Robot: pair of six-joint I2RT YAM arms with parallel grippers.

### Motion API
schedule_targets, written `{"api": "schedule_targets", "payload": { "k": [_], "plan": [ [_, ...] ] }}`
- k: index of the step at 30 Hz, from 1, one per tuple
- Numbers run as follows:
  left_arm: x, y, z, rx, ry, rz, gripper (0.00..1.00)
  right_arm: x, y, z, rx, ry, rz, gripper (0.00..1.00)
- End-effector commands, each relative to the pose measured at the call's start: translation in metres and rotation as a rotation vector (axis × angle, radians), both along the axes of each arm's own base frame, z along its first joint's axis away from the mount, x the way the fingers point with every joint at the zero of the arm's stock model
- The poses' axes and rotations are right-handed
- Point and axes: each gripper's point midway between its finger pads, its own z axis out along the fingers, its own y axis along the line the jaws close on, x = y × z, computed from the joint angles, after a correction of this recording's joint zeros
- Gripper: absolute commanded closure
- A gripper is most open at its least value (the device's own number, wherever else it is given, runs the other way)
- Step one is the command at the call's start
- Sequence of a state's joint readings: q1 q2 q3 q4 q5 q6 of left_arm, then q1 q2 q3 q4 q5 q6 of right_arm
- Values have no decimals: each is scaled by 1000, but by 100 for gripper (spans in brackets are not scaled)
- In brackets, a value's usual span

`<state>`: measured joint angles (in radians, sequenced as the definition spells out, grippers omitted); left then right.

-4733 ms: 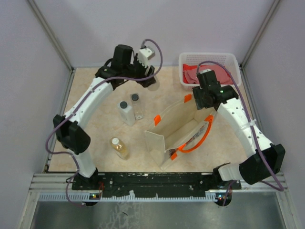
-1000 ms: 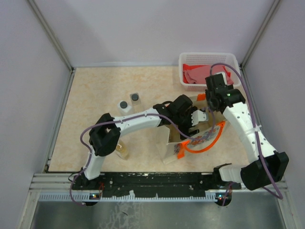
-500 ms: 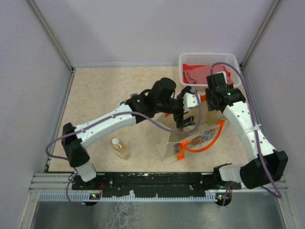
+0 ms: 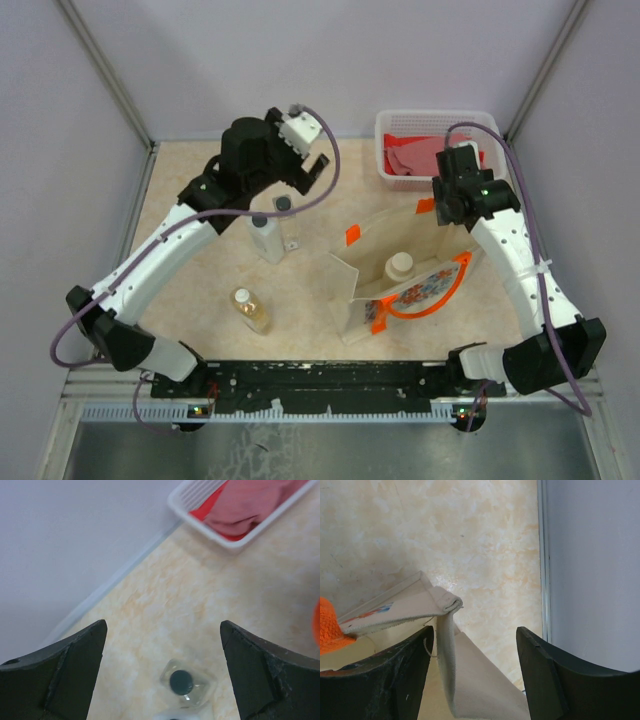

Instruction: Place the personal care products into the canvas bag

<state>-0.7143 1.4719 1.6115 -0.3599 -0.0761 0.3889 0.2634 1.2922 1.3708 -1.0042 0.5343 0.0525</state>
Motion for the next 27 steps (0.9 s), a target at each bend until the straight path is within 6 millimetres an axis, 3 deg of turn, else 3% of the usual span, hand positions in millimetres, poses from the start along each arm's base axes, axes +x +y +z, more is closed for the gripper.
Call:
{"api": "schedule_targets", "payload": {
  "k": [1, 5, 11, 20, 27],
  "plan": [
    [42, 55, -56, -18, 216, 228, 0, 4, -4, 16, -2, -44, -20, 32],
    [65, 63, -86, -31, 344, 303, 0, 1, -5, 16, -2, -43, -25, 32],
    [74, 54, -100, -110, 500, 378, 0, -5, -9, 15, -7, -44, -46, 31],
    [46, 80, -150, -79, 704, 557, 0, -11, -13, 15, -17, -43, -68, 30],
    [39, 78, -176, -94, 774, 584, 0, -5, -11, 14, -18, -39, -61, 30]
  ]
}}
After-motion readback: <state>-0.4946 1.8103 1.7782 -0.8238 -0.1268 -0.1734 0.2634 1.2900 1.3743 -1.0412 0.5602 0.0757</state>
